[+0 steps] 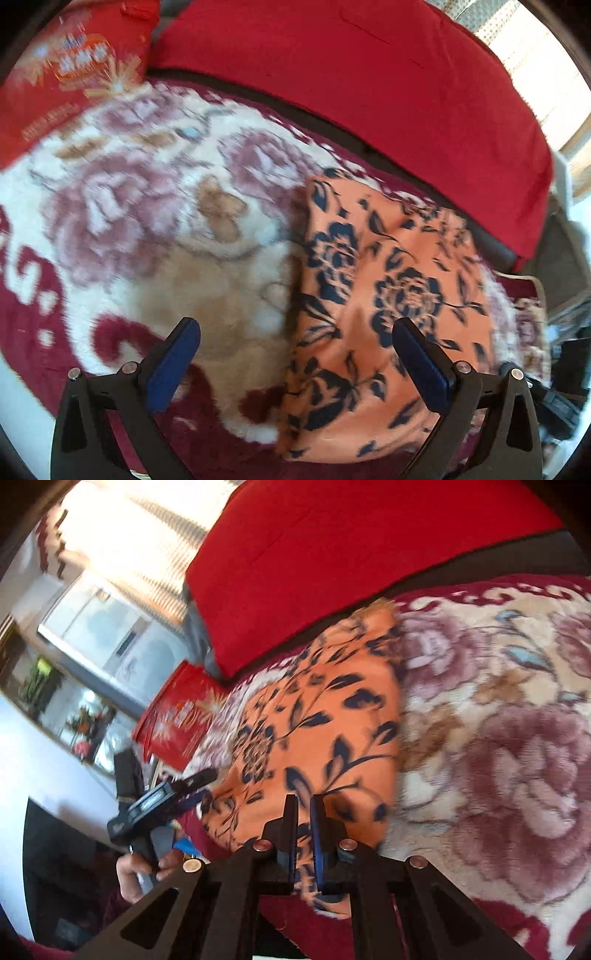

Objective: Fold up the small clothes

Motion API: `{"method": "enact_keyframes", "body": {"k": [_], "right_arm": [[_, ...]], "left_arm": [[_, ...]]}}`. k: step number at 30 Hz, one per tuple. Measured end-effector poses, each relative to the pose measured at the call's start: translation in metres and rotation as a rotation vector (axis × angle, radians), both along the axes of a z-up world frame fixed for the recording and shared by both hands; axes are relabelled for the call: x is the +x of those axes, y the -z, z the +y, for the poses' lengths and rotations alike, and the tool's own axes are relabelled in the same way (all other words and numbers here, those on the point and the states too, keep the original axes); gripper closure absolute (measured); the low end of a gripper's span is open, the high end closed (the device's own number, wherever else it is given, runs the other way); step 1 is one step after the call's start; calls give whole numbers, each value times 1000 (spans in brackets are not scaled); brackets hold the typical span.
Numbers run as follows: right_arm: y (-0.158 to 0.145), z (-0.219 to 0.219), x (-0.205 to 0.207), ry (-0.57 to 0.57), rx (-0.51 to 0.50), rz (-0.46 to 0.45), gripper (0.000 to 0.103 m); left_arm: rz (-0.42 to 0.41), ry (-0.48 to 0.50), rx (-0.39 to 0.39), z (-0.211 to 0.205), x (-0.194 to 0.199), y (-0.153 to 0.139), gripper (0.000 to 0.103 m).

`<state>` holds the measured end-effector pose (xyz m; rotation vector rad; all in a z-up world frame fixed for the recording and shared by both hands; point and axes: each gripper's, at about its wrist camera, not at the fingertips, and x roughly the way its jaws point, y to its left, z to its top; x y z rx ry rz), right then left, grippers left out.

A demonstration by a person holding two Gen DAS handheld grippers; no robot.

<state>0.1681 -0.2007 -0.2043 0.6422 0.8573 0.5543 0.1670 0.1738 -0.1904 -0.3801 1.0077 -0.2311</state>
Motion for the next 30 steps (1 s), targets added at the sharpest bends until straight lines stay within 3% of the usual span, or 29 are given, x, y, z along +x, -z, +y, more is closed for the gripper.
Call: {"method": "enact_keyframes", "body": {"k": [2, 4, 6, 7, 8, 9, 10, 13, 18, 30], "right_arm": [[4, -12, 1, 30, 7, 22, 94], [10, -22, 5, 38, 49, 59, 93], [15, -26, 6, 41, 62, 76, 87], [16, -27, 8, 38, 73, 82, 70], [15, -30, 7, 37, 87, 78, 42], [13, -31, 5, 45, 96, 68, 29], [9, -32, 1, 65, 105, 33, 22], [-4, -32, -3, 81, 106, -49, 22], [10, -35, 9, 113, 148, 34, 22], [14, -28, 17, 117, 171, 13, 22]], "left_arm": [[48, 9, -61, 5, 6, 8, 0], [68, -9, -71, 5, 7, 13, 0], [75, -17, -67, 5, 7, 15, 0], [66, -23, -66, 3, 6, 13, 0], [50, -33, -57, 2, 6, 11, 0], [18, -49, -18, 1, 5, 7, 0], [2, -56, 26, -3, 4, 5, 0], [19, -23, 150, -22, 5, 10, 0], [17, 28, 277, -47, 3, 18, 0], [-53, -48, 362, -41, 2, 5, 0]]}}
